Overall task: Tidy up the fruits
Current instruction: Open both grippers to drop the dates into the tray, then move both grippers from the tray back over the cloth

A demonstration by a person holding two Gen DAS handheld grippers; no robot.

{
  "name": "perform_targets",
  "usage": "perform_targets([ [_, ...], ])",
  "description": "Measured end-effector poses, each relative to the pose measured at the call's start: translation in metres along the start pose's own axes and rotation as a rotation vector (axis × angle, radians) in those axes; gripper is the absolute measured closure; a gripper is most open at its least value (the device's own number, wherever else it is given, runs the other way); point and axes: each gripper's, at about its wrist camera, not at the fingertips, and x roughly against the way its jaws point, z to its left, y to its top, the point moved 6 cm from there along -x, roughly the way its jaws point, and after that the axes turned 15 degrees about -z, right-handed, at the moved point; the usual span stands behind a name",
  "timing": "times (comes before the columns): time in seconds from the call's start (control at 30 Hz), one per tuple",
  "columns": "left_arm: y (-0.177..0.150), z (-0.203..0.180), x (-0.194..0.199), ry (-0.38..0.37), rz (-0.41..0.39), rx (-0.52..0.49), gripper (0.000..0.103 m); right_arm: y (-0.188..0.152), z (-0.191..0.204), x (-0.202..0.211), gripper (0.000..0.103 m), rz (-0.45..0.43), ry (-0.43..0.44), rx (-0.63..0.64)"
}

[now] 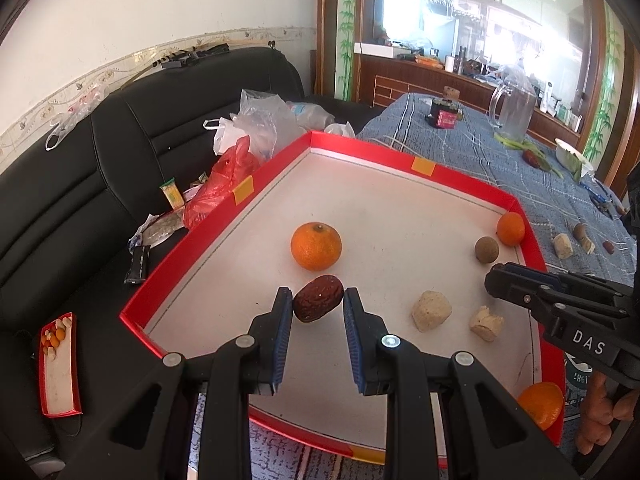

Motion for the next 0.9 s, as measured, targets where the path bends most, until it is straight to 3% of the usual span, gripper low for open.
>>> perform_targets([
  [0.27,-0.002,-0.003,-0.003,0.012,0.018,-0.007,0.074,-0.001,-0.003,-0.003,0.078,0.016,-0.011,0.005],
  [0.33,-0.002,-0.004,-0.003,0.017,0.024,-0.010,0.054,-0.002,-0.003,-0.003,0.078,0.018,-0.013,0.009],
  [0.4,-0.002,-0.003,-0.003,0.020,0.027,0.012,0.042,-0.001,-0.003,-0.002,0.078,0.017,-0.016,0.014],
  [0.57,0.000,-0.002,0.000,0.030,0.023,0.026,0.029,-0.002,-0.003,0.000,0.077,0.018,-0.014,0.017],
  [0.63,0.001,0.000,0.001,0.039,0.021,0.042,0.021,0.000,-0.004,0.002,0.074,0.009,-0.009,0.008],
  [0.73,0.001,0.005,0.001,0.045,0.033,0.084,0.021,0.005,-0.004,0.010,0.058,-0.033,-0.009,-0.004],
  [0.9,0.002,0.004,0.003,0.067,0.039,0.084,0.021,0.012,-0.004,0.021,0.049,-0.088,-0.026,0.010],
])
